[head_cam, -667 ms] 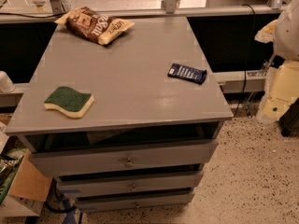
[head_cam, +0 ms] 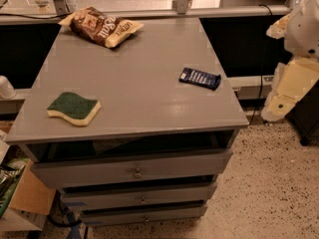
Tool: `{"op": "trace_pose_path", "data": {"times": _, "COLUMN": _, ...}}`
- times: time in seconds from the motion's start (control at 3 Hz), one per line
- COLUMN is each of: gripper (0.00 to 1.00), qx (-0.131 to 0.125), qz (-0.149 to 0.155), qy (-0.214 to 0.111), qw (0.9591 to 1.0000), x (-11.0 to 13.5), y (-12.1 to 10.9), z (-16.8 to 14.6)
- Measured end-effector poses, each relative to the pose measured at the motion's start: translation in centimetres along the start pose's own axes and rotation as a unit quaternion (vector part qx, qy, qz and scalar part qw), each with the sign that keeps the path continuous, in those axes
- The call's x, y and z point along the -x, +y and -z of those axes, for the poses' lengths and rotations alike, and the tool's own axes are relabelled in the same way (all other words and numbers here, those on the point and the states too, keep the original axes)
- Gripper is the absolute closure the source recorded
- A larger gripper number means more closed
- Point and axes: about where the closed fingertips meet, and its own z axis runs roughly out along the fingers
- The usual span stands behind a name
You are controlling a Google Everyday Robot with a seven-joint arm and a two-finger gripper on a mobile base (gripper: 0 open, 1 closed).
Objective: Move brown chip bag near rxbar blueberry
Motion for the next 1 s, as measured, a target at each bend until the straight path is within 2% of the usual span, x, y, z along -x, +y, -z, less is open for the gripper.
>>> {"op": "trace_pose_path", "data": {"times": 0.33, "gripper": 0.00, "qx": -0.015, "qz": -0.005, "qy": -0.059, "qw": 0.9982, "x": 3.5, "y": -3.1, "z": -1.7}}
{"op": "trace_pose_path", "data": {"times": 0.67, "gripper": 0.00, "qx": -0.011, "qz": -0.016, "qy": -0.133, "qw": 0.9909, "x": 8.2, "y": -6.6, "z": -4.2}}
{"op": "trace_pose_path", "data": {"times": 1.0, "gripper": 0.00, "qx": 0.008, "qz": -0.028, "qy": -0.203, "qw": 0.9787, "x": 14.0, "y": -8.6, "z": -6.7}}
